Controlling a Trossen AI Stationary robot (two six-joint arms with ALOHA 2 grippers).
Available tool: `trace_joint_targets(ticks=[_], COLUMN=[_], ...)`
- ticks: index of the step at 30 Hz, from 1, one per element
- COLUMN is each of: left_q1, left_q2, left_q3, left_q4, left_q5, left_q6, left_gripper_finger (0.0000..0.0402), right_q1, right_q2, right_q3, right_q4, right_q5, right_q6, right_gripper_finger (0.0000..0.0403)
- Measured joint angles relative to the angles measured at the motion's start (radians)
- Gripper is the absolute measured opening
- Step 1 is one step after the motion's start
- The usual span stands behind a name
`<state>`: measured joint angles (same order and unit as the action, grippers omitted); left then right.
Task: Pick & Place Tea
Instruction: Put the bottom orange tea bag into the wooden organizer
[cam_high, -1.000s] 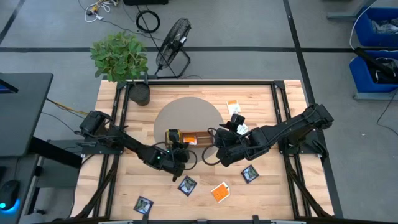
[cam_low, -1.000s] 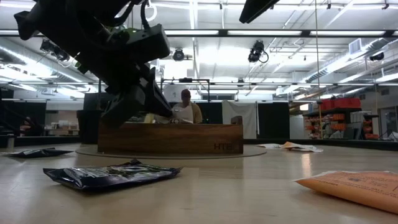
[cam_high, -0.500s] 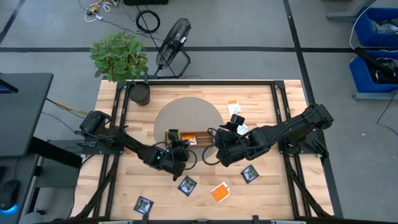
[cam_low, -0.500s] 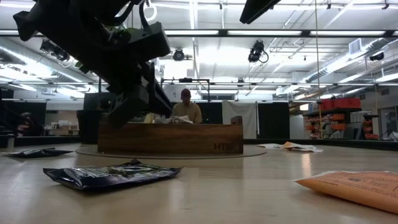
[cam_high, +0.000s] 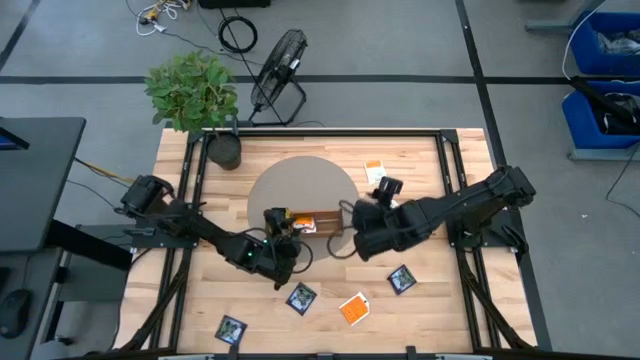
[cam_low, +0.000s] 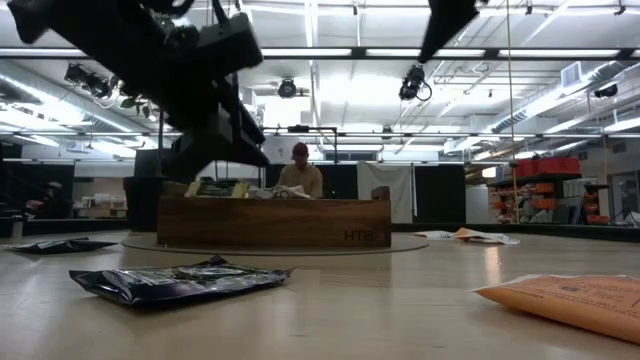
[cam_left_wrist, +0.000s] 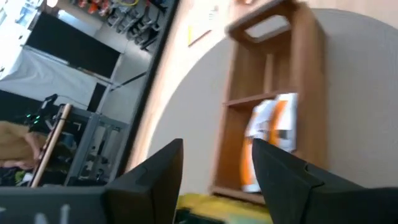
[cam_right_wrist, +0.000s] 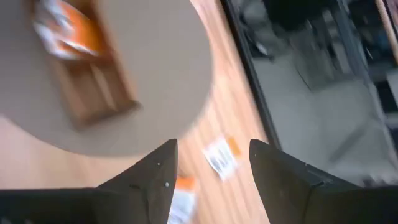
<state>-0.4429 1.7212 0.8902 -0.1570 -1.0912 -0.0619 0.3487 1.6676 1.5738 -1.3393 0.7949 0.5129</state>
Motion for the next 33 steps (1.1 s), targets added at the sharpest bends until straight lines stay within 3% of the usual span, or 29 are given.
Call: trace_joint_targets(ticks=[3, 8, 11, 15, 18, 27, 33], left_q1=[-0.001, -0.009, -0.013, -0.013, -0.013, -0.013, -0.013], left_q2=[-0.042, -0.101, -0.121, -0.128, -0.128, -0.128, -0.128], left_q3=[0.0, 0.0, 0.0, 0.0, 0.0, 0.0, 0.0], left_q4=[-0.052, -0.151, -0.22, -0.274, -0.273, -0.27, -0.27], left_q5=[-0.026, -0.034, -0.034, -0.034, -0.034, -0.031, -0.03], left_q6=[-0.016, -0.108, -0.175, -0.22, -0.22, -0.224, -0.243], left_gripper_finger=[0.0211, 0.0212, 0.0209, 0.0209, 0.0209, 0.0209, 0.0208], right_q1=[-0.023, -0.035, -0.03, 0.027, 0.085, 0.218, 0.245], right_q2=[-0.004, -0.067, -0.124, -0.177, -0.179, -0.012, 0.104], right_q3=[-0.012, -0.151, -0.265, -0.382, -0.429, -0.447, -0.445], right_q4=[-0.09, -0.072, 0.052, 0.337, 0.539, 0.76, 0.806], right_q5=[0.006, -0.038, -0.169, -0.439, -0.521, -0.562, -0.637], right_q6=[0.062, 0.117, 0.12, 0.048, -0.007, -0.24, -0.289], right_gripper_finger=[0.0207, 0.0207, 0.0207, 0.0207, 0.0207, 0.0215, 0.0251])
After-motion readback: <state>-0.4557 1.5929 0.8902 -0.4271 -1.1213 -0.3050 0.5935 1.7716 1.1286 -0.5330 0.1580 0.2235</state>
